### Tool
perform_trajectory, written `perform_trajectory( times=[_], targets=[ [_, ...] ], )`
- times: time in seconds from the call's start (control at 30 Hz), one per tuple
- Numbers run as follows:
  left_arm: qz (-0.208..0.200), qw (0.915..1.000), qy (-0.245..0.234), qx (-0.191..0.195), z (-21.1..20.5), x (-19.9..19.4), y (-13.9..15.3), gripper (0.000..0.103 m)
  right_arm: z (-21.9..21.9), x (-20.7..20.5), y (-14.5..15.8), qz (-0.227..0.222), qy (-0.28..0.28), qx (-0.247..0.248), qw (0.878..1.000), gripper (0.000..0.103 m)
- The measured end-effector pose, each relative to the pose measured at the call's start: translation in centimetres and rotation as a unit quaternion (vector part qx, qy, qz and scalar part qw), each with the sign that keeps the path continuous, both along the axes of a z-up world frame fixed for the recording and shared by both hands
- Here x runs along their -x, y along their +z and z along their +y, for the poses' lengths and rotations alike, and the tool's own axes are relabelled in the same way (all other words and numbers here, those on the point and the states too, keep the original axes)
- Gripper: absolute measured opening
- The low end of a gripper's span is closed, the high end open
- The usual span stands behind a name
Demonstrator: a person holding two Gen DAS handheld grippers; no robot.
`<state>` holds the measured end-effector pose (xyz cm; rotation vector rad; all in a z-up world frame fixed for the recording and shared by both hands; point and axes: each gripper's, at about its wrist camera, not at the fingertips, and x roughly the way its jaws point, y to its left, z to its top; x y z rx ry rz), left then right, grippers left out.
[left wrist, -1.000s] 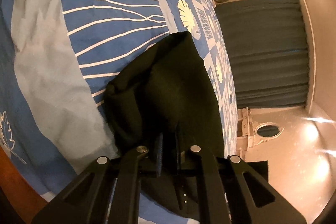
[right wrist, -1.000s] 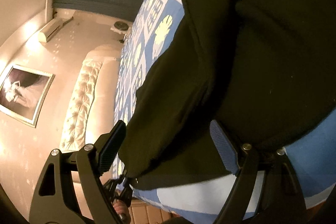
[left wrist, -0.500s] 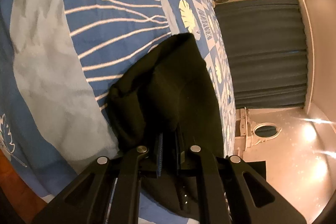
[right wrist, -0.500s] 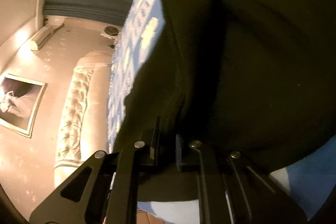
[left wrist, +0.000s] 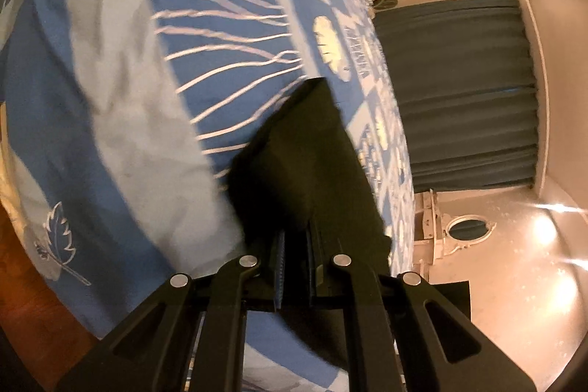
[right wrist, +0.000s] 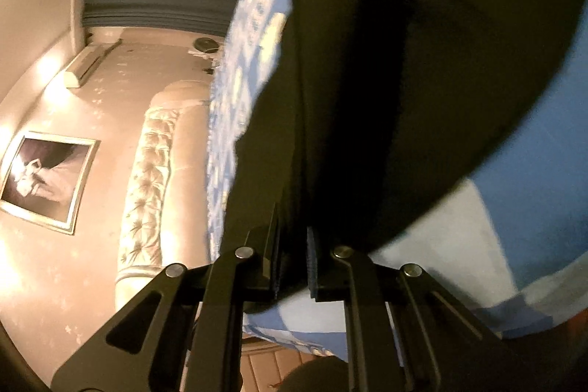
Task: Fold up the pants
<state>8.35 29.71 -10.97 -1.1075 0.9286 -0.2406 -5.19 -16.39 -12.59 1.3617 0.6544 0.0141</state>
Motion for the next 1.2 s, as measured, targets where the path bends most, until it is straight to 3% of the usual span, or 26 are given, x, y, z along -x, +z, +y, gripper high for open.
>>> perform_trajectory(
  times=[0.13, 0.3, 0.37, 0.43, 0.5, 0.57, 0.67, 0.77, 0.87, 0.97, 1.07, 1.13, 1.2],
  targets=[
    [-0.008, 0.9999, -0.011, 0.006, -0.1, -0.2, -0.8, 0.01, -0.3, 0.1, 0.0, 0.009, -0.001, 0.001, 1.0, 0.012],
    [-0.011, 0.9997, -0.018, 0.011, 0.5, 0.4, 0.3, 0.013, -1.9, 1.3, 2.7, 0.013, 0.003, 0.067, 0.998, 0.047],
    [-0.008, 0.9998, -0.016, 0.001, 0.8, 1.0, 1.1, 0.014, -3.5, 1.4, 5.0, 0.008, -0.005, 0.109, 0.994, 0.056],
    [-0.015, 0.9996, -0.022, -0.012, 0.5, 1.5, 2.3, 0.019, -5.4, 0.8, 7.4, -0.001, -0.01, 0.153, 0.988, 0.061],
    [-0.025, 0.999, -0.031, -0.019, -0.5, 1.7, 3.8, 0.039, -8.2, -0.8, 10.1, -0.013, -0.014, 0.191, 0.981, 0.07],
    [-0.038, 0.9982, -0.044, -0.011, -1.9, 1.7, 4.9, 0.044, -11.9, -2.9, 11.7, -0.012, -0.02, 0.202, 0.979, 0.076],
    [-0.055, 0.9943, -0.091, -0.005, -5.7, 1.3, 6.6, 0.045, -17.5, -3.6, 12.3, -0.003, -0.057, 0.194, 0.979, 0.076],
    [-0.066, 0.9853, -0.158, -0.002, -10.6, 0.5, 7.7, 0.057, -23.4, -2.1, 11.8, 0.036, -0.099, 0.206, 0.973, 0.076],
    [-0.072, 0.972, -0.223, -0.005, -15.4, 0.2, 8.0, 0.057, -29.0, 2.1, 10.7, 0.077, -0.16, 0.217, 0.96, 0.076],
    [-0.075, 0.9561, -0.282, -0.032, -19.6, 0.3, 8.2, 0.057, -33.3, 8.4, 8.6, 0.098, -0.233, 0.18, 0.951, 0.076],
    [-0.089, 0.9376, -0.333, -0.044, -24.2, 0.4, 8.8, 0.057, -35.3, 13.3, 6.0, 0.121, -0.253, 0.152, 0.948, 0.076],
    [-0.092, 0.9292, -0.355, -0.049, -26.5, 0.7, 8.7, 0.058, -35.9, 15.1, 4.6, 0.125, -0.255, 0.133, 0.95, 0.076],
    [-0.09, 0.9233, -0.369, -0.056, -29.2, 0.7, 8.5, 0.058, -35.6, 17.5, 4.0, 0.076, -0.294, 0.106, 0.947, 0.076]
  ],
)
